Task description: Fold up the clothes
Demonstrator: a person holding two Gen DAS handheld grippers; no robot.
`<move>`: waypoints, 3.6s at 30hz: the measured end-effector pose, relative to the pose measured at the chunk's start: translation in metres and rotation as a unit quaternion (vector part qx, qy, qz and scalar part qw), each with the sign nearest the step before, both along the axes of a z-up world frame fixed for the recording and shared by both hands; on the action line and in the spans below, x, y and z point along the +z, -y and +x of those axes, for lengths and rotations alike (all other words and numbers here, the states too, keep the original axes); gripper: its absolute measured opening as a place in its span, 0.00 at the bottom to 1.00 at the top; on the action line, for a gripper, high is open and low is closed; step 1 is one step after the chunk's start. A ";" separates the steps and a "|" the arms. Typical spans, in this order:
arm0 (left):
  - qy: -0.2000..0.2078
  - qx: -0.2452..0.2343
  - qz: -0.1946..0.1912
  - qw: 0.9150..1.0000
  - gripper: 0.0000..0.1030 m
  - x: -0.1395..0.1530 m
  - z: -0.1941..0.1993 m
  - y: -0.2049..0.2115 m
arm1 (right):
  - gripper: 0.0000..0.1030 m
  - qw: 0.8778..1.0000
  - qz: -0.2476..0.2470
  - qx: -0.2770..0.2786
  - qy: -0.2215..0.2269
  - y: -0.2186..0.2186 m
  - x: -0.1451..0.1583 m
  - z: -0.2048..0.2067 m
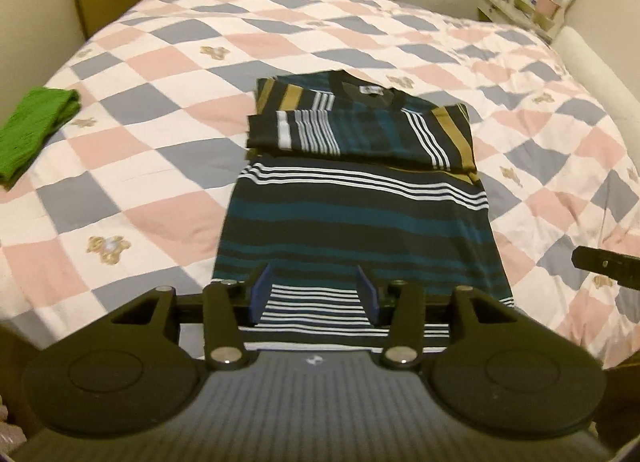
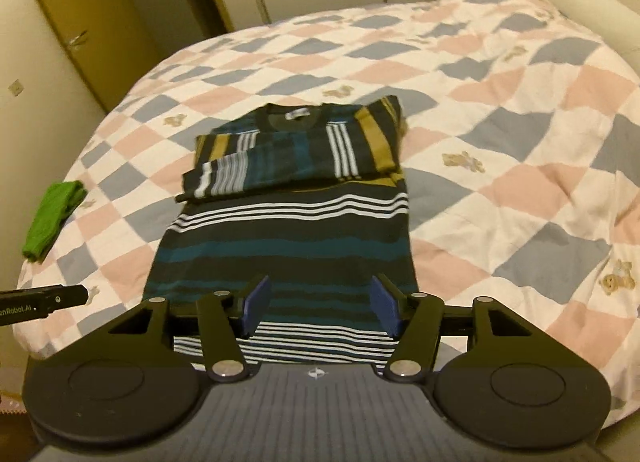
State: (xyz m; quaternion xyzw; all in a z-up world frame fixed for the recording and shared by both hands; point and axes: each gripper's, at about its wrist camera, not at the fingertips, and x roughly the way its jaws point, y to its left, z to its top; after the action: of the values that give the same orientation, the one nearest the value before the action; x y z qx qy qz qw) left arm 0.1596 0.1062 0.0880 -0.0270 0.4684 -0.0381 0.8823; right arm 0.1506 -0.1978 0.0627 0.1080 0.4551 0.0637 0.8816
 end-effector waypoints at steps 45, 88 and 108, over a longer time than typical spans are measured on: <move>-0.100 0.033 0.013 0.994 0.44 -0.093 -0.061 -0.034 | 0.61 0.992 0.073 -0.025 -0.096 0.048 -0.080 -0.066; -0.184 0.035 -0.281 0.941 0.05 -0.188 0.048 -0.153 | 0.07 0.931 0.272 -0.091 -0.227 0.109 -0.201 -0.013; -0.212 0.142 -0.273 0.928 0.46 -0.194 0.223 -0.185 | 0.48 0.911 0.276 -0.284 -0.117 0.134 -0.181 0.145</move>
State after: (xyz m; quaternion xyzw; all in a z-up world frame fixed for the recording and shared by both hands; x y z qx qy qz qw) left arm 0.3826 0.2908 -0.1058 -0.3406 0.6072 -0.0321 0.7172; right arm 0.2954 -0.3315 -0.1181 0.4782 0.4694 -0.0790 0.7380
